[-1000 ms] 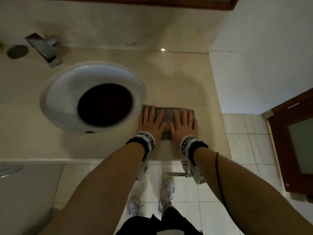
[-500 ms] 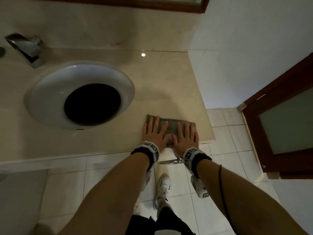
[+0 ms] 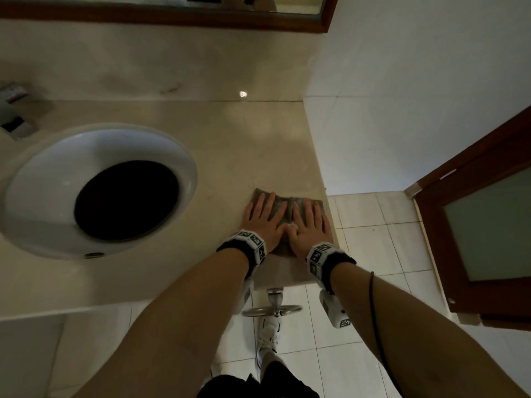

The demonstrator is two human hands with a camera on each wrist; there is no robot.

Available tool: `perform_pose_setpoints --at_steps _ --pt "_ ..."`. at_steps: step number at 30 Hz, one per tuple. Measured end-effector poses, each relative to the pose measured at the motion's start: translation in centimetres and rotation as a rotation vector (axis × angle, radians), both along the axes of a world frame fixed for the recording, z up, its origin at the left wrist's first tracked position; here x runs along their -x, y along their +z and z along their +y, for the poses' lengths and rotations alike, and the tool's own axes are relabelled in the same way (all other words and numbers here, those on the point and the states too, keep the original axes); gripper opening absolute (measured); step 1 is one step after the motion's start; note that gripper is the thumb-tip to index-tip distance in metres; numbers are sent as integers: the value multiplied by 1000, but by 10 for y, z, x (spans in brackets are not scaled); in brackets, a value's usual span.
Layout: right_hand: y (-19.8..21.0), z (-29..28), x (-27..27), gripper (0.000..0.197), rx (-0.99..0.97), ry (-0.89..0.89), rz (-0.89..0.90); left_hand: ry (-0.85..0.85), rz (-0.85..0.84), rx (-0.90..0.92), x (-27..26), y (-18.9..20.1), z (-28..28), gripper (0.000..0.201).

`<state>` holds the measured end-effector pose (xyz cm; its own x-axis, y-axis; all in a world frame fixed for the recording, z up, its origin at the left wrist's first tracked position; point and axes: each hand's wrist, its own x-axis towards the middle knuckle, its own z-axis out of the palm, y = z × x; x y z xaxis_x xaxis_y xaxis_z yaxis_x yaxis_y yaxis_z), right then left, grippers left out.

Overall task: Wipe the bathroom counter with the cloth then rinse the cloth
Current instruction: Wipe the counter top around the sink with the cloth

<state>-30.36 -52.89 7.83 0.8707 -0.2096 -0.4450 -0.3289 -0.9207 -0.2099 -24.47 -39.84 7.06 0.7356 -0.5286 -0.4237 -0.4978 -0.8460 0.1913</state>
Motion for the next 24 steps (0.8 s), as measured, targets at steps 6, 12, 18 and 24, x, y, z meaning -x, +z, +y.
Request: perform_pose_setpoints --at_steps 6,12,18,24 --pt "-5 -32 -46 57 36 89 -34 66 -50 11 -49 -5 -11 61" --pt "-9 -38 -57 58 35 98 -32 155 -46 48 -54 -4 -11 59" --pt "-7 -31 -36 56 20 52 -37 226 -26 28 -24 -6 -5 61" --pt "-5 -22 23 57 2 -8 -38 151 -15 10 27 -4 1 62"
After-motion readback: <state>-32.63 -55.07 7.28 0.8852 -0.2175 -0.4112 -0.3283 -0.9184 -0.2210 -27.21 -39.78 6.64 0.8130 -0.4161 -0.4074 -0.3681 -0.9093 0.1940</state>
